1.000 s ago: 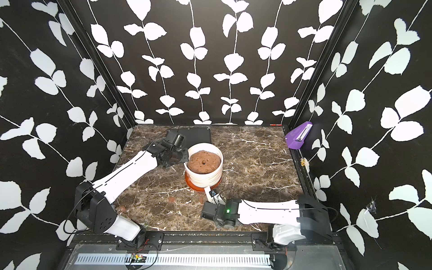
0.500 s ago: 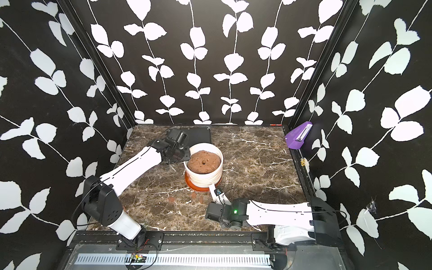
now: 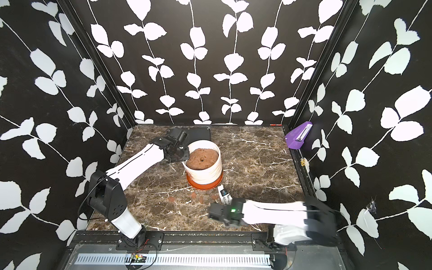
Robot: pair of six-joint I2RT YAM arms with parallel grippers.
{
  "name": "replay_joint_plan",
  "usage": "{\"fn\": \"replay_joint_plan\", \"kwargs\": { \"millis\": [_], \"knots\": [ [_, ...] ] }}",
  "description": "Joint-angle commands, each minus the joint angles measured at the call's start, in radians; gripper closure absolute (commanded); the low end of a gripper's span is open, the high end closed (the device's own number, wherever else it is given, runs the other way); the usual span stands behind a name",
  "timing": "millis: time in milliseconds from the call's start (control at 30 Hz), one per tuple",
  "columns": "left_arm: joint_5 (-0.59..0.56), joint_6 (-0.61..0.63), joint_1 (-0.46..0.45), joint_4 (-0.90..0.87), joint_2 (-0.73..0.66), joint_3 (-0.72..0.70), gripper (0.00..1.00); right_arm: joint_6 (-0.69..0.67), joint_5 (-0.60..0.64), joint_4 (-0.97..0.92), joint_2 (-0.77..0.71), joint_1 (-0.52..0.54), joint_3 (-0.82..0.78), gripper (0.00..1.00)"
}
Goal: Scrub the dried mud off the ceramic pot
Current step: Rotate the pot at the center of the board.
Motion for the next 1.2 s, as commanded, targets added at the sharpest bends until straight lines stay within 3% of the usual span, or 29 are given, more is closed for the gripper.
{"fn": "replay_joint_plan", "kwargs": {
  "millis": [0, 200, 233, 333, 367, 500, 633, 800, 967, 1167],
  "knots": [
    [0.080, -0.102, 0.001, 0.027, -0.041, -0.043, 1.00, 0.026, 0.018, -0.037, -0.085, -0.048, -0.042, 1.00],
    [0.156, -0.275, -0.040, 0.114, -0.120, -0.137, 1.00, 0.068, 0.036, -0.032, -0.099, -0.075, -0.046, 1.00],
    [0.162, -0.285, -0.051, 0.121, -0.132, -0.139, 0.96, 0.064, 0.032, -0.018, -0.096, -0.080, -0.036, 1.00],
    [0.186, -0.295, -0.071, 0.122, -0.161, -0.129, 0.71, 0.048, 0.030, -0.009, -0.072, -0.102, -0.005, 1.00],
    [0.199, -0.291, -0.072, 0.117, -0.168, -0.124, 0.66, 0.042, 0.030, -0.007, -0.066, -0.111, 0.001, 1.00],
    [0.214, -0.237, -0.072, 0.092, -0.193, -0.084, 0.58, 0.020, -0.002, 0.034, -0.066, -0.150, -0.003, 1.00],
    [0.154, -0.173, -0.044, 0.043, -0.192, -0.026, 0.51, 0.012, -0.031, 0.081, -0.057, -0.166, 0.005, 1.00],
    [0.212, -0.093, 0.064, 0.043, -0.075, 0.049, 0.54, 0.001, -0.043, 0.108, -0.008, -0.166, 0.039, 1.00],
    [0.291, 0.070, 0.071, -0.035, 0.138, 0.248, 0.57, 0.000, -0.046, 0.109, 0.008, -0.166, 0.047, 1.00],
    [0.347, 0.149, 0.071, -0.016, 0.197, 0.279, 0.58, 0.015, -0.054, 0.125, -0.015, -0.169, 0.017, 1.00]
  ]
}}
